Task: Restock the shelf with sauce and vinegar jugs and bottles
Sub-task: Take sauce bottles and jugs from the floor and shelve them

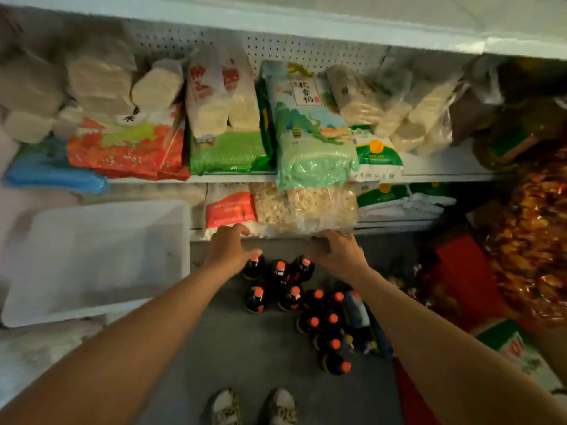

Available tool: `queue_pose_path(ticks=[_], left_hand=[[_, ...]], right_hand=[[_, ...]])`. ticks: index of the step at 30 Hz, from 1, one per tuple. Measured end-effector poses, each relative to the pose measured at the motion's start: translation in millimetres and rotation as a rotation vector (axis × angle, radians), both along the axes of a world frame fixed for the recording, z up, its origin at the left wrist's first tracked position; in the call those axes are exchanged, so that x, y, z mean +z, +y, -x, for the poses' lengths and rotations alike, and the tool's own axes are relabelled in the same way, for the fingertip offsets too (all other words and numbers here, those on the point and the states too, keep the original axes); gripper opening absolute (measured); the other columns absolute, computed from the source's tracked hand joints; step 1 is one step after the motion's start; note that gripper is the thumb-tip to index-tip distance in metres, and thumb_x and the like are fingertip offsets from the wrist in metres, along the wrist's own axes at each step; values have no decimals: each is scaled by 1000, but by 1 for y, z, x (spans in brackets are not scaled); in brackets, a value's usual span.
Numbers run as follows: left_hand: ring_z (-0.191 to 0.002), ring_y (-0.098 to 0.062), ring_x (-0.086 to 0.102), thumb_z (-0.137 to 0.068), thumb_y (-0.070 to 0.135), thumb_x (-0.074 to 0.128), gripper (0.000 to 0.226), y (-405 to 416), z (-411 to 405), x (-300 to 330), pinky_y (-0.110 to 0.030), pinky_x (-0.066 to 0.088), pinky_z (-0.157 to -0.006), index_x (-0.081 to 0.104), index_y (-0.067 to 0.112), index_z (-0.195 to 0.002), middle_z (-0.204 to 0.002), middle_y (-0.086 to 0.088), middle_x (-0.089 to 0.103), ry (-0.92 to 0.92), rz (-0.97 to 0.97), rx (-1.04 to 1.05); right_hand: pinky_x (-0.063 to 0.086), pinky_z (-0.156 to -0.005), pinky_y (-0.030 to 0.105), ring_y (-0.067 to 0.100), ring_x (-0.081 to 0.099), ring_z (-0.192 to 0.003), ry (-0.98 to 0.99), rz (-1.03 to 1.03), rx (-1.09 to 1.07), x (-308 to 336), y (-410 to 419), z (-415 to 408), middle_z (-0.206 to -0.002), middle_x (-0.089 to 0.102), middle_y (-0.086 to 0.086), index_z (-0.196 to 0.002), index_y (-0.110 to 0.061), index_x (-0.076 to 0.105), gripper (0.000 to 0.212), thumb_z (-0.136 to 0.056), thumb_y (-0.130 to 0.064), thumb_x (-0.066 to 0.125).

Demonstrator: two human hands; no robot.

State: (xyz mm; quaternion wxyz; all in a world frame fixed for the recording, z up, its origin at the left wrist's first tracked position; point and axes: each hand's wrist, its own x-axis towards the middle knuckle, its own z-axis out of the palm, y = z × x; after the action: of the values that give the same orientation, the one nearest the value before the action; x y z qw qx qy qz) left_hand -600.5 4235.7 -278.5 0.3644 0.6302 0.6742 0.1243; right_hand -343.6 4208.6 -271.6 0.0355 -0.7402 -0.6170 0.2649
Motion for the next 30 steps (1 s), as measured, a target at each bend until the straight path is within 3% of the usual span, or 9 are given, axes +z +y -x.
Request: queue_pose_path(ticks=[3,8,13,16,18,23,26,30], left_hand=[[-111,-27,58,-77,29,84,46,-17,-2,-73,-35,45,-94,66,10,-116,-118,-10,64,-36,76,-7],[-118,-26,58,-84,29,78,47,-44,15,-204,-21,34,-85,64,9,-124,-127,-10,64,-32,184,15],[-125,-23,56,-83,41,77,55,-53,34,-341,-31,43,-99,60,24,-133,-134,-8,61,-58,278,1],[-130,-19,52,-82,47,76,61,-52,38,-419,-36,44,-105,54,36,-138,-141,-8,56,-147,335,30],[-135,-13,47,-82,48,76,66,-48,39,-466,-31,41,-103,48,42,-141,-147,-4,51,-214,367,34],[-144,-3,26,-83,24,79,89,-23,39,-566,-25,25,-114,26,37,-154,-160,6,28,-523,436,5],[-145,1,21,-77,26,82,103,-3,39,-605,-27,19,-119,18,34,-157,-161,14,24,-645,450,-82],[-141,6,31,-63,46,83,105,14,38,-631,-19,26,-113,28,42,-152,-154,22,37,-730,445,-203]], right_hand=[[48,-99,41,27,53,-124,64,62,-62,-76,-15,0,-128,63,3,-126,-22,63,59,-80,-56,75],[47,-95,38,27,58,-116,178,164,-129,-205,-43,14,-117,68,4,-119,-21,69,50,-83,-55,72],[51,-96,41,25,62,-111,310,167,-227,-330,-59,36,-118,68,2,-122,-21,68,50,-82,-50,76],[50,-99,41,22,62,-114,405,165,-279,-404,-64,47,-122,66,0,-124,-22,67,50,-83,-50,76],[49,-102,40,21,60,-118,433,162,-278,-452,-64,53,-127,64,0,-126,-23,66,51,-84,-52,74],[47,-102,32,9,57,-118,593,24,-296,-560,-64,66,-112,59,-24,-114,-29,68,36,-84,-48,76],[49,-104,42,8,60,-116,738,-45,-307,-610,-62,69,-118,65,-11,-107,-30,67,28,-84,-41,78],[47,-100,58,34,64,-109,929,-164,-259,-650,-56,78,-107,68,19,-97,1,69,28,-81,-18,81]])
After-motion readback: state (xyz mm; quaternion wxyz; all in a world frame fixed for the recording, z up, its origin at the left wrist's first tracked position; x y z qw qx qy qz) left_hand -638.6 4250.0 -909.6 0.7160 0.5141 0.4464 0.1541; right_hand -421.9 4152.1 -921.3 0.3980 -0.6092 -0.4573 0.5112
